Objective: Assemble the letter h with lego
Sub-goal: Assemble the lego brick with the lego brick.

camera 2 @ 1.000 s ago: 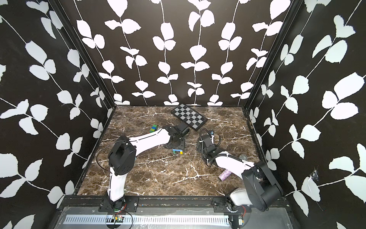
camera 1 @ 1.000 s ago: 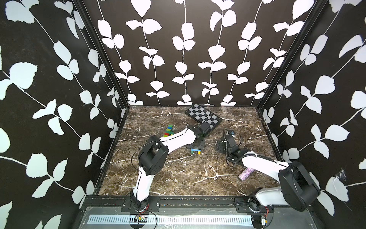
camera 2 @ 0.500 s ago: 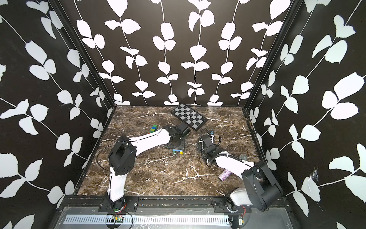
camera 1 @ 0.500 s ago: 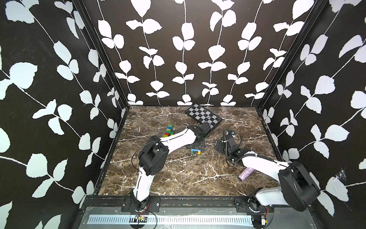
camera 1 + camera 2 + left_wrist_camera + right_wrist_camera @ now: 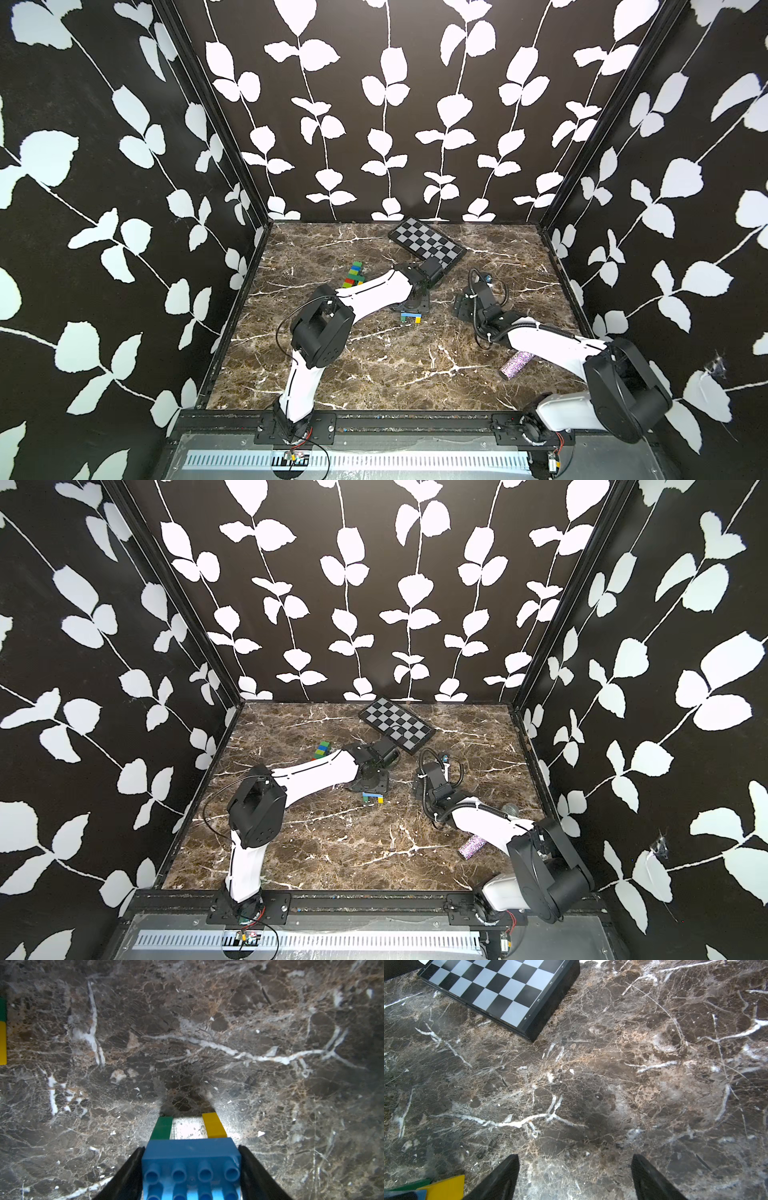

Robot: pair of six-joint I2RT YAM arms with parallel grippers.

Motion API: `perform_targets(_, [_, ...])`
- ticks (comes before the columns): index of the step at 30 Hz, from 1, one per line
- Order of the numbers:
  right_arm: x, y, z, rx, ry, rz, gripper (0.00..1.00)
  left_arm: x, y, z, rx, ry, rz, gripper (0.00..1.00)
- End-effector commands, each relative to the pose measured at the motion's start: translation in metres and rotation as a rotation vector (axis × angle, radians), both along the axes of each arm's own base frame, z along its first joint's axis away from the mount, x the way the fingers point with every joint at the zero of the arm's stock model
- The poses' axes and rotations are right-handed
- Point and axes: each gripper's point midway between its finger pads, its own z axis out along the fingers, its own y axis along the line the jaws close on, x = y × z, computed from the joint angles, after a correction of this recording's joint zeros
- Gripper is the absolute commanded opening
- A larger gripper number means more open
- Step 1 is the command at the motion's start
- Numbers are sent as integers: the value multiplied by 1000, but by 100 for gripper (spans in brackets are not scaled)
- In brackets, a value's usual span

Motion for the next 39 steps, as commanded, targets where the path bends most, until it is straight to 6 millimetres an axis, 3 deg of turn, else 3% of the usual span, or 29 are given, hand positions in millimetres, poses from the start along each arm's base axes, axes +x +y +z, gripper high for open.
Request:
perform_targets(1, [8,3,12,18,-31,-9,84,-31,19,-33,93,113,-13,27])
perform_targets(10, [8,2,12,17,-31,-10,84,-31,21,-33,87,108,-9,37])
perform_targets(15, [8,2,12,17,-32,-10,84,-29,19,-29,84,102,-13,50])
perform_targets(21, [8,2,12,17,-31,-10,84,-28,19,-26,82,93,-17,52])
perform_targets(33, [8,2,11,15,-27,-9,84,-26,15,-23,78,93,-30,68])
perform_targets(39, [8,2,11,16,-28,-11,84,-25,14,-21,78,90,-30,80])
